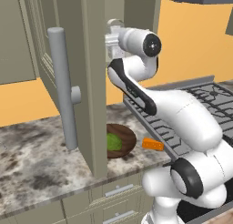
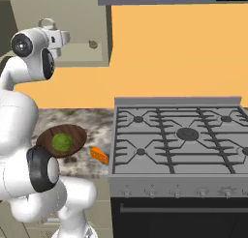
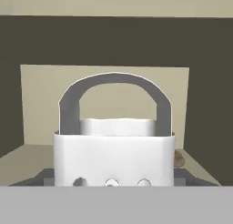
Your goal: Pick the cheese from the fridge and the cheese grater from the cabinet and place them next to the salad bowl.
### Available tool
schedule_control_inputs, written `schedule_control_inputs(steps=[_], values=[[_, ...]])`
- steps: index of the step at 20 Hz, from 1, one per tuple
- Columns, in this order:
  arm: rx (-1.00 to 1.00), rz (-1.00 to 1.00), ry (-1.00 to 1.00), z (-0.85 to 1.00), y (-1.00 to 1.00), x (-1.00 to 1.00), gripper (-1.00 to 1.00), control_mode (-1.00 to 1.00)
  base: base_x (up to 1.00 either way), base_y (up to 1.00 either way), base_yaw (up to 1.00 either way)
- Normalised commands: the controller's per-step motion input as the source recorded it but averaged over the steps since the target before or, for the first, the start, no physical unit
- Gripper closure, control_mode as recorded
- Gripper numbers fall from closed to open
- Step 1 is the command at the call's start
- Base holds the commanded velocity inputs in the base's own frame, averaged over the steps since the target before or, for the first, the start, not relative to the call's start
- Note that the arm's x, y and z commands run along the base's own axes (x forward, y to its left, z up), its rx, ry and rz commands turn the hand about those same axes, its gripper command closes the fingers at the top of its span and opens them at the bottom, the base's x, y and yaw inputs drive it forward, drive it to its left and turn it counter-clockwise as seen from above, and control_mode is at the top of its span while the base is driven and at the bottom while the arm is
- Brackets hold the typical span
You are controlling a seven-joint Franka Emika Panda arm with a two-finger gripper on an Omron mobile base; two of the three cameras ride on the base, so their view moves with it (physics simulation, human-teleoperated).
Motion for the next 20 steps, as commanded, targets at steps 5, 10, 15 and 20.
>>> schedule_control_inputs(steps=[5, 10, 15, 20], values=[[0.03, -0.04, -0.06, 0.00, -0.02, -1.00, 1.00, -1.00, 0.00, 0.00, 0.00], [0.10, -0.11, 0.13, -0.04, 0.00, -1.00, 1.00, -1.00, 0.00, 0.00, 0.00], [0.03, -0.07, 0.12, -0.04, 0.00, -1.00, 1.00, -1.00, 0.00, 0.00, 0.00], [0.06, -0.01, 0.05, -0.11, -0.11, -1.00, 1.00, -1.00, 0.00, 0.00, 0.00]])
